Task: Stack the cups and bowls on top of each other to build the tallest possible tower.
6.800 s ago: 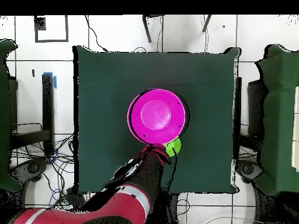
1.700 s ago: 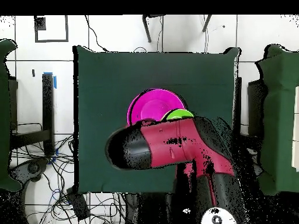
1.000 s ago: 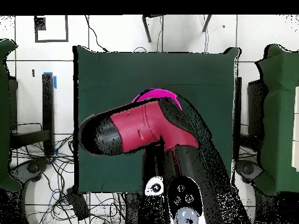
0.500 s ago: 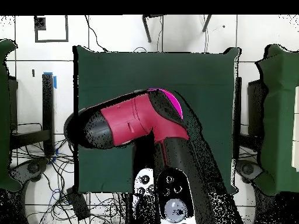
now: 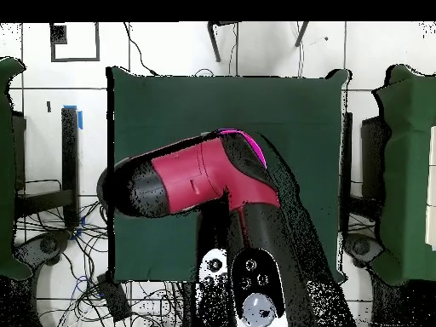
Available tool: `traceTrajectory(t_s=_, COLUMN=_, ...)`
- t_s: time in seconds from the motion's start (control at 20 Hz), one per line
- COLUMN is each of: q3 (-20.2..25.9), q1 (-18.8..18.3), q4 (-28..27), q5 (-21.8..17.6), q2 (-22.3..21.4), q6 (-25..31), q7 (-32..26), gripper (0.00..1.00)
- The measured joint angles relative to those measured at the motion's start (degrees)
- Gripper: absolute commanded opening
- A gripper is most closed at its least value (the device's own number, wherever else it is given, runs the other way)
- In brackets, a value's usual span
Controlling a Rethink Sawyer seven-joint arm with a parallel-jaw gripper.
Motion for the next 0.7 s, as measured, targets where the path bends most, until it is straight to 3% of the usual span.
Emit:
traceTrajectory(t_s=0.6, q3=-3.2, q1=1.5, q4=-0.1, q5=0.0, q2=1.3, q6=0.0, q7=0.0, gripper=0.00)
traceTrajectory(t_s=0.65, q3=-3.8, q1=2.1, q4=-0.1, q5=0.0, q2=1.8, q6=0.0, q7=0.0, gripper=1.00)
traceTrajectory(t_s=0.7, q3=-4.0, q1=2.2, q4=-0.1, q5=0.0, q2=1.9, q6=0.0, q7=0.0, gripper=1.00)
